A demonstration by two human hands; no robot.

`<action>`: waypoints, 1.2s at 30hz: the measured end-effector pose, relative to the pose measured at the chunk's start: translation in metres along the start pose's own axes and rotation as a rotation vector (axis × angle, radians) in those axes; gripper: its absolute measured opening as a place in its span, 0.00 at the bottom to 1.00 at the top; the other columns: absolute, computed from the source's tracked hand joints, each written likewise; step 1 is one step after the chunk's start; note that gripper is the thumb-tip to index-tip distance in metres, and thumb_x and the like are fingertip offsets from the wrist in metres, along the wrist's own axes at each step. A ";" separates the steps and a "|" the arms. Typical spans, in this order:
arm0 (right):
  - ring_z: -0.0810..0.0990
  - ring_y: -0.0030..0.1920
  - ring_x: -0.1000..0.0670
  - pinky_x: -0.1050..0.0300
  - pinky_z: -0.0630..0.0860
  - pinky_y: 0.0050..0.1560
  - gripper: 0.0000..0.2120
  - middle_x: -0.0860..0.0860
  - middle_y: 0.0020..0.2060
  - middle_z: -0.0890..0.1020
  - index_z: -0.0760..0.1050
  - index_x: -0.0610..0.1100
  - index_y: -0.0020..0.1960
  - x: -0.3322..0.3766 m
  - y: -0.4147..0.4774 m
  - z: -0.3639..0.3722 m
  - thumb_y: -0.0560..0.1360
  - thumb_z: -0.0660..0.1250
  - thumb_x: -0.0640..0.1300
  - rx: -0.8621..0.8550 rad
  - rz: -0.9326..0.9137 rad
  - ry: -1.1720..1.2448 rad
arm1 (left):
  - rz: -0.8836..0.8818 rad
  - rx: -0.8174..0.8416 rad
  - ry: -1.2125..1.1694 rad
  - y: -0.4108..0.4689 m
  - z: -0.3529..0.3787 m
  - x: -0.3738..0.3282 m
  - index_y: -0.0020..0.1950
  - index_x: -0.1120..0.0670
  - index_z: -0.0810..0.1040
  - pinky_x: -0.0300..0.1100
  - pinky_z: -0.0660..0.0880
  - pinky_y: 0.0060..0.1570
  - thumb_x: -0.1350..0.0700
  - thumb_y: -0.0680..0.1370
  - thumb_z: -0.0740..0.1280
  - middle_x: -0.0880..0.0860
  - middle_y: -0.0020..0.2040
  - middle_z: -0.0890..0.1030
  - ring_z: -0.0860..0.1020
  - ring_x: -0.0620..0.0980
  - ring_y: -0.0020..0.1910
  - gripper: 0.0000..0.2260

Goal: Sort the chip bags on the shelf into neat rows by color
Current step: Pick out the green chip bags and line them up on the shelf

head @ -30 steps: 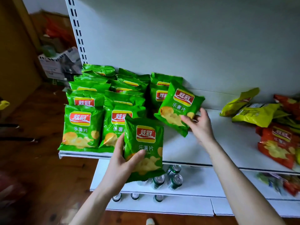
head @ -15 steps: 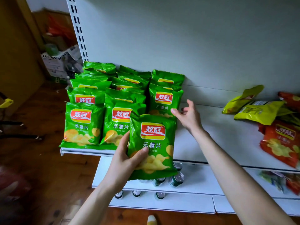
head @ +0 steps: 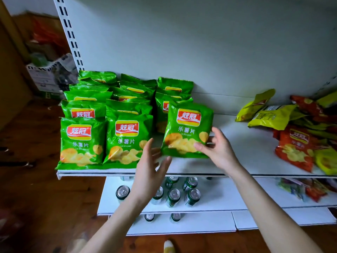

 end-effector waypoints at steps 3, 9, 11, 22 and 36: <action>0.79 0.49 0.41 0.43 0.76 0.52 0.28 0.41 0.50 0.80 0.65 0.41 0.62 -0.009 0.037 0.008 0.67 0.74 0.38 -0.076 -0.037 -0.154 | 0.225 0.076 0.413 -0.010 0.015 0.010 0.65 0.65 0.73 0.43 0.73 0.56 0.58 0.73 0.67 0.61 0.59 0.78 0.78 0.59 0.57 0.22; 0.77 0.48 0.42 0.54 0.69 0.42 0.20 0.43 0.49 0.79 0.68 0.38 0.54 -0.018 0.064 0.044 0.69 0.73 0.44 -0.053 -0.072 -0.425 | 0.413 0.311 0.892 -0.018 0.043 0.027 0.51 0.57 0.82 0.52 0.78 0.47 0.51 0.57 0.81 0.57 0.54 0.82 0.81 0.57 0.54 0.25; 0.77 0.49 0.41 0.53 0.69 0.42 0.20 0.43 0.49 0.79 0.67 0.38 0.52 -0.021 0.068 0.046 0.69 0.73 0.46 -0.065 -0.050 -0.464 | 0.406 0.308 0.901 -0.018 0.043 0.028 0.50 0.57 0.82 0.51 0.78 0.47 0.51 0.53 0.82 0.56 0.54 0.82 0.81 0.56 0.54 0.28; 0.75 0.53 0.41 0.52 0.71 0.47 0.23 0.42 0.52 0.77 0.66 0.39 0.55 -0.020 0.070 0.047 0.70 0.71 0.51 -0.051 0.004 -0.502 | 0.474 0.252 0.953 -0.021 0.043 0.028 0.50 0.59 0.83 0.50 0.78 0.49 0.50 0.51 0.82 0.58 0.54 0.82 0.81 0.56 0.54 0.30; 0.78 0.51 0.42 0.56 0.69 0.52 0.19 0.39 0.49 0.80 0.72 0.35 0.61 -0.020 0.037 -0.060 0.75 0.67 0.45 -0.281 -0.011 -0.508 | 0.671 0.297 0.815 -0.018 0.098 -0.006 0.47 0.59 0.83 0.54 0.79 0.44 0.54 0.53 0.83 0.60 0.50 0.83 0.82 0.58 0.50 0.26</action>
Point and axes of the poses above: each hand's wrist, its own y-axis towards the middle knuckle, its own z-axis out of the palm, x = y × z, the point moved 6 cm from there along y, towards the middle knuckle
